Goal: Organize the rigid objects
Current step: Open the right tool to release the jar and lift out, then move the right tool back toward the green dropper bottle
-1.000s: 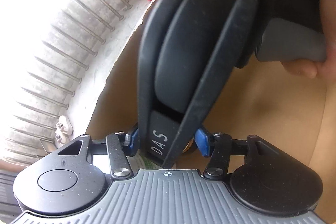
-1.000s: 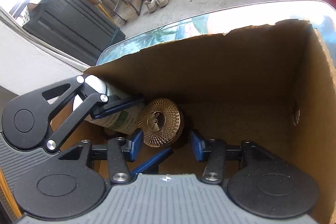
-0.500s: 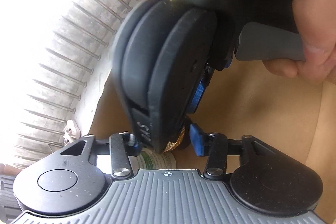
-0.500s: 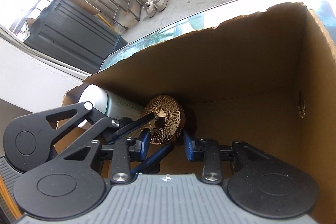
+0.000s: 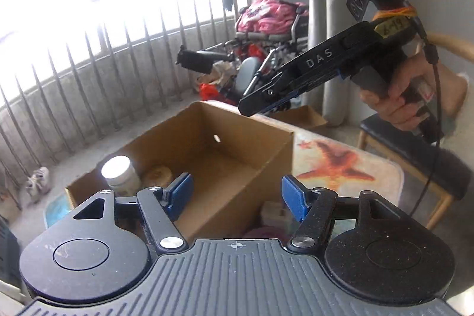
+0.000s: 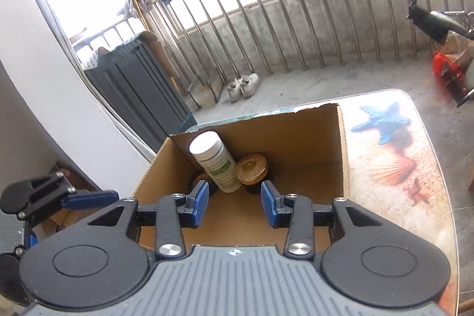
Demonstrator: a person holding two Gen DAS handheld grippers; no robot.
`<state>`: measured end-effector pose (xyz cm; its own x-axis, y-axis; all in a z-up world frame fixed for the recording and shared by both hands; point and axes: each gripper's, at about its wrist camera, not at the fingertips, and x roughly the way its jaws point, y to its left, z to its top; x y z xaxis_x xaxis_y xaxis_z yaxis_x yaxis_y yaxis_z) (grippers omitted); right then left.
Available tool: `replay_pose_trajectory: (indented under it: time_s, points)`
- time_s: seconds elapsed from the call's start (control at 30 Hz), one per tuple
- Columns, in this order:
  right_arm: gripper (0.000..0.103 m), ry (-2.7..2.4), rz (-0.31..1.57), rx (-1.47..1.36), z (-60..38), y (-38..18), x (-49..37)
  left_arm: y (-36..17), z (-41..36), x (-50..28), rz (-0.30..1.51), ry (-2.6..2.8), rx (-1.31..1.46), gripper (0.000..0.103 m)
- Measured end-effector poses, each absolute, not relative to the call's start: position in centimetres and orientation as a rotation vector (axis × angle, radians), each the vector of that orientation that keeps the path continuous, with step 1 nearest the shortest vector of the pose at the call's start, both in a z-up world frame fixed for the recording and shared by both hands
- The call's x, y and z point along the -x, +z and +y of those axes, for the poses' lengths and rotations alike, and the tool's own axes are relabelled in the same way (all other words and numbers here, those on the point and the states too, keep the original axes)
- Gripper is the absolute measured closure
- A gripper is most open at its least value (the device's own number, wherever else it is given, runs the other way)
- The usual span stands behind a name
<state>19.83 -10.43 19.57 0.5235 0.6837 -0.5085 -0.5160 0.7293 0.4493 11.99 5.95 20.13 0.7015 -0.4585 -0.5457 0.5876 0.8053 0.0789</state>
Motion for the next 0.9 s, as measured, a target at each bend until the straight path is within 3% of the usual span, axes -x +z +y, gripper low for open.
replay_pose_trajectory:
  time_s: [0.13,0.4,0.9]
  points:
    - [0.053,0.682,0.640,-0.283,-14.3,20.2,-14.1,18.1,3.1,-9.0,0.511,-0.679,-0.188,0.036]
    - [0.053,0.516,0.633,-0.284,-19.3,17.0,-5.5,15.1,4.6,-7.5,0.519,-0.716,-0.203,0.036]
    - [0.053,0.493,0.808,-0.286,-17.7,8.2,-2.8,8.7,4.2,-6.5,0.603,-0.548,-0.055,0.033]
